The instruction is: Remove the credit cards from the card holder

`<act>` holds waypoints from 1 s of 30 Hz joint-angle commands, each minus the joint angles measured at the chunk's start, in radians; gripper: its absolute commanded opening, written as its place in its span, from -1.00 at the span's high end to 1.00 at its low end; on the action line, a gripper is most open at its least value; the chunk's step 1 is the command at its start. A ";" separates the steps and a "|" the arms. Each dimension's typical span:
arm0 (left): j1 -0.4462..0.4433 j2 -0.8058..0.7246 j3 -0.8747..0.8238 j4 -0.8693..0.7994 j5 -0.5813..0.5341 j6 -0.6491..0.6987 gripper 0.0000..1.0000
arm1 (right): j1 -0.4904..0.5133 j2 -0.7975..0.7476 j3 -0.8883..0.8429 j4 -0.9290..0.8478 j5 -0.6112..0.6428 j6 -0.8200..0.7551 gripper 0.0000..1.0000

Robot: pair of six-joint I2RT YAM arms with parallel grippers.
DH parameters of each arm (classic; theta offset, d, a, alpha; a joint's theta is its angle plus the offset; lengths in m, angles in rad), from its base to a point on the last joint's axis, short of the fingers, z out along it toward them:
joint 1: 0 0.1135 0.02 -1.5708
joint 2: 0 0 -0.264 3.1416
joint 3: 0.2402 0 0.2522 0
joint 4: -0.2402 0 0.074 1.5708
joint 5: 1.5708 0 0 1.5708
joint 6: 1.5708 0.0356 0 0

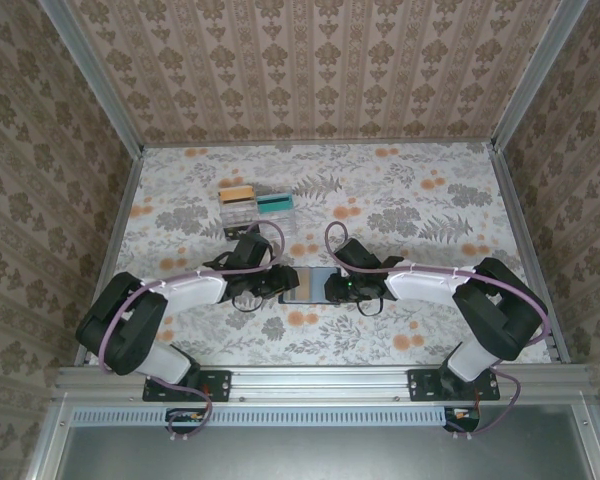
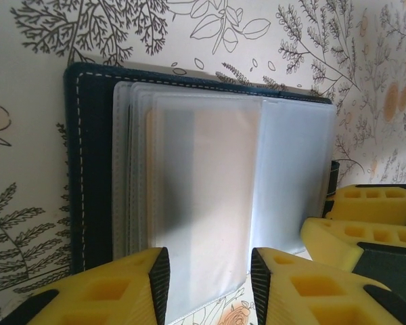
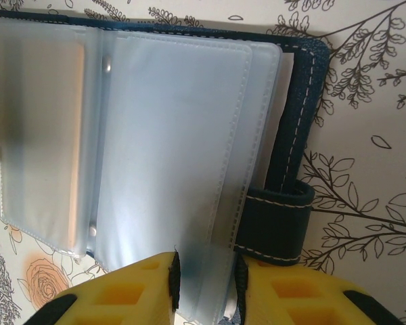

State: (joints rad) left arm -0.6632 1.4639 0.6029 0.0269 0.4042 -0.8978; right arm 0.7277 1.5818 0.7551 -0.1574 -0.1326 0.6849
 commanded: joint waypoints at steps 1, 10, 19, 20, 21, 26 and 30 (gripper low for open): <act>-0.006 -0.033 -0.005 -0.045 -0.037 0.007 0.21 | 0.004 0.004 -0.019 -0.016 0.025 0.011 0.39; -0.021 0.020 0.008 -0.052 -0.023 0.010 0.21 | 0.007 0.007 -0.016 -0.008 0.017 0.013 0.39; -0.035 0.039 0.021 -0.012 0.017 0.010 0.10 | 0.005 0.009 -0.020 -0.008 0.014 0.013 0.39; -0.035 0.038 0.018 0.000 0.025 0.008 0.06 | 0.005 0.009 -0.020 -0.008 0.014 0.013 0.39; -0.036 0.035 0.019 0.012 0.034 0.007 0.01 | 0.005 0.010 -0.019 -0.008 0.014 0.013 0.39; -0.039 0.040 0.018 0.053 0.061 0.003 -0.24 | 0.006 0.015 -0.016 -0.011 0.012 0.012 0.40; -0.041 0.051 0.017 0.087 0.085 0.001 -0.43 | 0.005 0.014 -0.016 -0.014 0.013 0.011 0.40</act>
State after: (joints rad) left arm -0.6941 1.4933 0.6109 0.0700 0.4473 -0.8978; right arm 0.7277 1.5818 0.7506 -0.1555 -0.1329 0.6853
